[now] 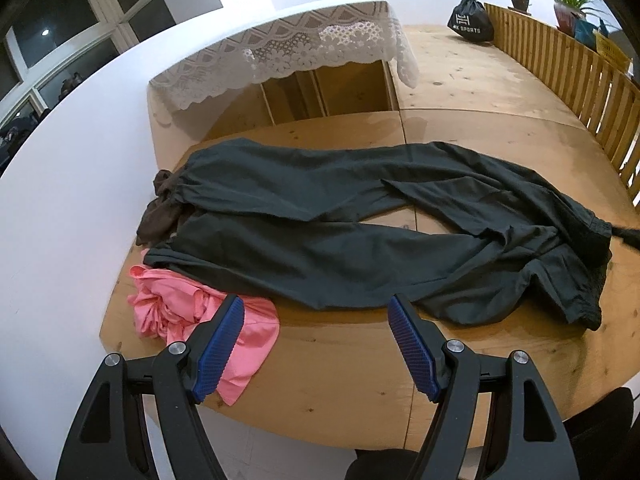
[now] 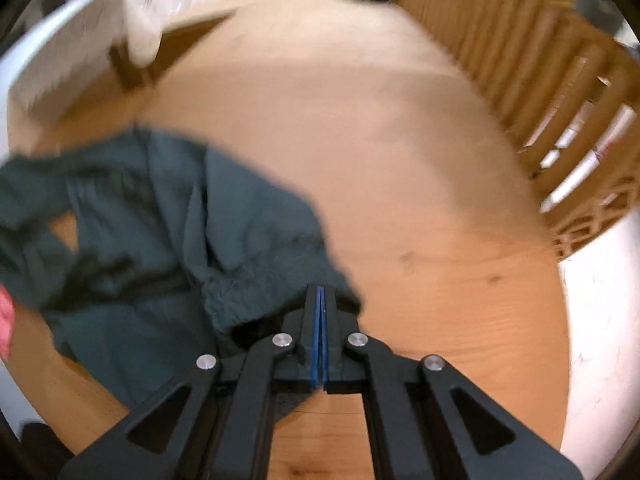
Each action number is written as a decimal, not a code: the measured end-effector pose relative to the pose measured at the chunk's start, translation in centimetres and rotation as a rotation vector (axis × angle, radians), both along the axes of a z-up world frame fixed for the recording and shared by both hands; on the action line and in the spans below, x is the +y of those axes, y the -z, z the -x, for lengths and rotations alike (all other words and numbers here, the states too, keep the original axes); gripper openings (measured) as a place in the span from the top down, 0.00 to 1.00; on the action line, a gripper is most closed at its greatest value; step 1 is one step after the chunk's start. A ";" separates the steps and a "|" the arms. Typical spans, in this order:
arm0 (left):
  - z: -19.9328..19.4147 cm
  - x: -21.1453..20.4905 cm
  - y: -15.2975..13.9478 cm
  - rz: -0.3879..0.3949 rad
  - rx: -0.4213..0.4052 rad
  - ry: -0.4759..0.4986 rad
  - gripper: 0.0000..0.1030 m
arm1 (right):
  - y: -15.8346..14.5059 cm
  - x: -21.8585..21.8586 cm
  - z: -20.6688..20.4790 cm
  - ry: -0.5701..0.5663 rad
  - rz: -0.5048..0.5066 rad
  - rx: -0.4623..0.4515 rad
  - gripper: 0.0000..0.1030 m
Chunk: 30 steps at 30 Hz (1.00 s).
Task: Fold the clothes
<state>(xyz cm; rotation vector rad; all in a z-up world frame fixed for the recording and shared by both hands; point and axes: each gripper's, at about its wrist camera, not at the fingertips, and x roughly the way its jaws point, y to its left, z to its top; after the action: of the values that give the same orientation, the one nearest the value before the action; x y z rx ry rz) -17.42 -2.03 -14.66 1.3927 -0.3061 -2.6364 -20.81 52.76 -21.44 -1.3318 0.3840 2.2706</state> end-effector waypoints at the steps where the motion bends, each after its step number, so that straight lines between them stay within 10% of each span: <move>1: -0.1 -0.1 -0.3 -0.001 0.004 -0.004 0.29 | -1.0 0.4 -0.5 0.006 0.006 0.012 1.00; 4: -0.6 -0.4 -0.8 -0.007 0.014 -0.009 0.29 | -3.0 0.7 -2.5 -0.008 0.018 0.031 0.95; 6: -1.1 -0.4 -1.0 -0.014 0.020 -0.007 0.29 | -1.9 0.3 -3.4 -0.053 0.005 -0.037 0.47; 7: -1.2 -0.3 -1.0 -0.016 0.020 -0.005 0.29 | -1.3 0.0 -3.8 -0.079 -0.003 -0.067 0.42; 20: -0.7 1.6 0.1 0.005 -0.008 0.026 0.29 | 7.2 -5.6 0.7 -0.223 -0.071 -0.168 0.44; 22: -0.4 1.7 0.3 0.012 -0.011 0.024 0.29 | 7.0 -4.6 0.7 -0.205 0.015 -0.117 0.86; 30: -0.4 1.3 -0.4 0.024 0.007 0.016 0.29 | -6.4 -0.3 -6.8 -0.031 0.023 0.234 0.95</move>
<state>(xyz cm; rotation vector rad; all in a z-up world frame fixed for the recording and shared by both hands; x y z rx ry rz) -17.01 -0.73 -14.23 1.3792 -0.3484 -2.6410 -13.98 52.41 -15.07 -1.0916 0.4717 2.4626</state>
